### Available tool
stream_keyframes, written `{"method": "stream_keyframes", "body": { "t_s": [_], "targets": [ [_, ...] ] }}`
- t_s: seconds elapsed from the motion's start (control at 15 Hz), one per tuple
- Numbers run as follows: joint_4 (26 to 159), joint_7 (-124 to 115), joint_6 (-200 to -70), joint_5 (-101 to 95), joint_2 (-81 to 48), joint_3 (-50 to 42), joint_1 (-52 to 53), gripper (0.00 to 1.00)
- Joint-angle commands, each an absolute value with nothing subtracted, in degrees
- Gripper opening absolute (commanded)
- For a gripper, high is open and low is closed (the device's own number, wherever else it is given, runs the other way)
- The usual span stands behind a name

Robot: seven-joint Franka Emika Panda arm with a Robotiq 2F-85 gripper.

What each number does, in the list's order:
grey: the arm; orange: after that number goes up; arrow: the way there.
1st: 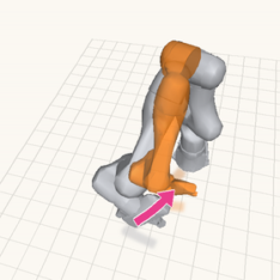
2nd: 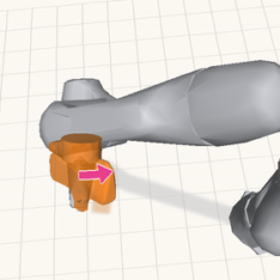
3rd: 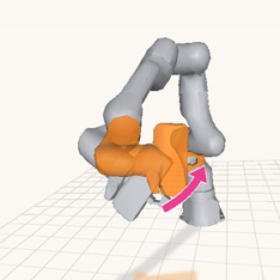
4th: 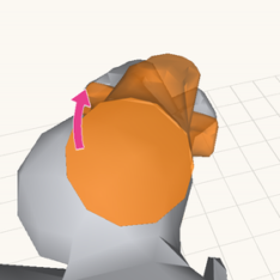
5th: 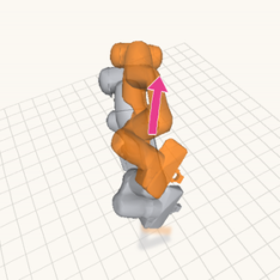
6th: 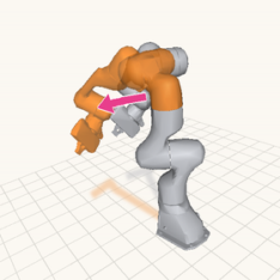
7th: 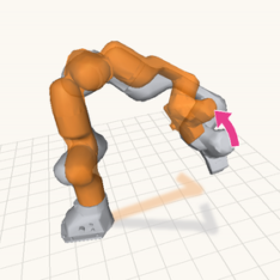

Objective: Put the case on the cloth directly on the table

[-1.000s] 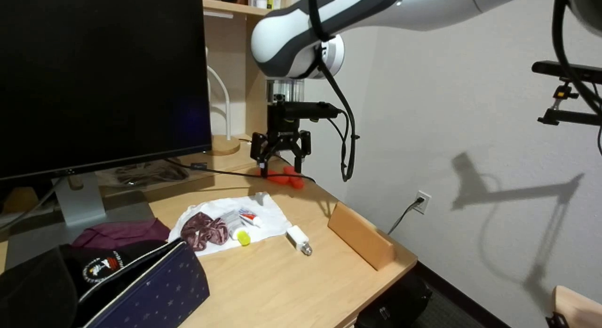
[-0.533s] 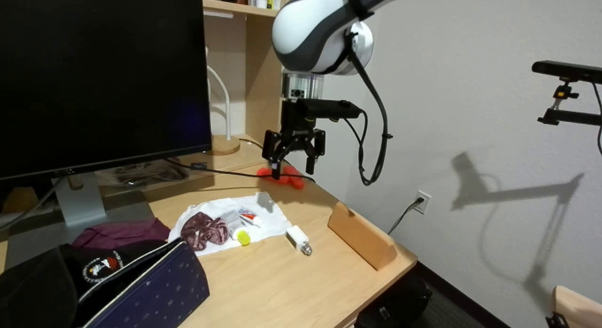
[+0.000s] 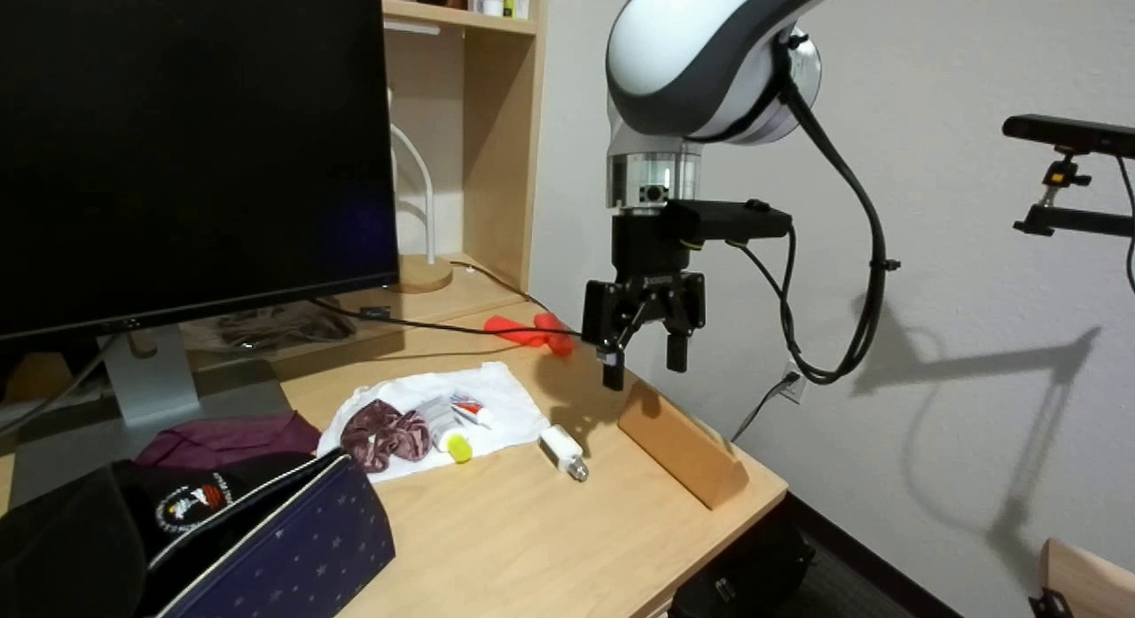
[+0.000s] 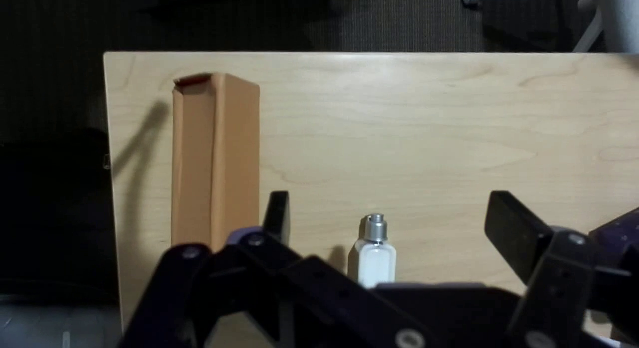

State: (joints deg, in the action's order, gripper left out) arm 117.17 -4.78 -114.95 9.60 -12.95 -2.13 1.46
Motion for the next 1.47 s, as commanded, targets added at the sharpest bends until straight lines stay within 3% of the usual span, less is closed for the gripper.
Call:
{"method": "stream_keyframes", "body": {
  "t_s": [0.0, 0.2, 0.27, 0.33, 0.53, 1.4],
  "targets": [
    [117.4, -4.9, -114.8, 9.4, -12.7, -1.4, 0.8, 1.00],
    [118.1, -5.8, -117.2, 9.1, -12.8, -1.4, 1.1, 1.00],
    [118.7, -5.8, -119.2, 10.2, -13.0, -1.0, 1.2, 0.92],
    [119.7, -6.5, -122.5, 10.2, -13.2, -0.9, 1.5, 0.90],
    [121.1, -8.1, -130.3, 9.6, -15.3, -0.2, 2.2, 1.00],
    [122.5, -14.5, -151.9, 2.6, -24.9, -1.5, 6.0, 1.00]
  ]
}}
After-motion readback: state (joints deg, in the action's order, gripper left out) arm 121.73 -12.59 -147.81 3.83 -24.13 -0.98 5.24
